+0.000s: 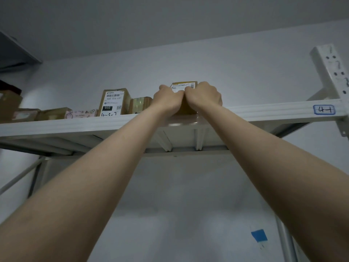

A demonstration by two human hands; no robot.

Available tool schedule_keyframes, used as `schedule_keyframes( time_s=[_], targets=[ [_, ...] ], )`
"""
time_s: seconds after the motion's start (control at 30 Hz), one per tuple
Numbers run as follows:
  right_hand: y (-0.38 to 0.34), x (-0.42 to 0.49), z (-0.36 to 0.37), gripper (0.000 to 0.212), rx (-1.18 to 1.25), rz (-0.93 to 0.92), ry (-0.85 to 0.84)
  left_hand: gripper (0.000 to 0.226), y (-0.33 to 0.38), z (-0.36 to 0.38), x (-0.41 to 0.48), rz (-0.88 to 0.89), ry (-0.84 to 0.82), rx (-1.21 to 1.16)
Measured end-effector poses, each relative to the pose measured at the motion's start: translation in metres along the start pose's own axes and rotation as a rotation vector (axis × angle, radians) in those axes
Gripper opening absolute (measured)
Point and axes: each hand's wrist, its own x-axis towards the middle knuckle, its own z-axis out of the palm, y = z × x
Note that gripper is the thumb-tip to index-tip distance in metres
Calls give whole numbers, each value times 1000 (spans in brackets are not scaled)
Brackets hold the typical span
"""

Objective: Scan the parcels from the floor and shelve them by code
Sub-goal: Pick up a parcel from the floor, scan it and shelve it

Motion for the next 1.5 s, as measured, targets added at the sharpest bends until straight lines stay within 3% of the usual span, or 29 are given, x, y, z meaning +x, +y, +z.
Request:
schedule_keyframes(
  time_s=[0.2, 0.37, 0.53, 0.63, 0.87, 1.0, 1.2, 1.27, 1.37, 1.5],
  targets=[
    [1, 10, 14, 48, -14, 20, 76, 44, -15, -4, 18, 121, -41, 117],
    [0, 9, 29, 58, -35, -17, 46, 37, -23, -9, 27, 110, -35, 199],
    [-1, 6, 38, 37, -120, -2, 90, 41, -28, -5, 28, 128, 10, 230],
    [-2, 5, 40, 35, -139, 3, 104, 41, -34, 0, 29, 170, 49, 228],
    [4, 10, 52, 35, -304, -13, 67, 8, -52, 11, 38, 262, 56, 385],
    [7, 8, 60, 21, -421, -22, 64, 31, -56, 12, 41, 267, 101, 416],
    [2, 6, 65, 8, -465, -20, 61, 20, -57, 9, 39, 298, 84, 471],
    [0, 7, 67, 9, -476, -18, 40, 6, -58, 10, 38, 298, 67, 502],
    [-3, 8, 71, 13, -486, -25, 24, 24, -60, 11, 38, 284, 46, 541],
    [-3, 0, 69, 25, -479, -54, 32, 29, -64, 10, 33, 297, 2, 551]
  ],
)
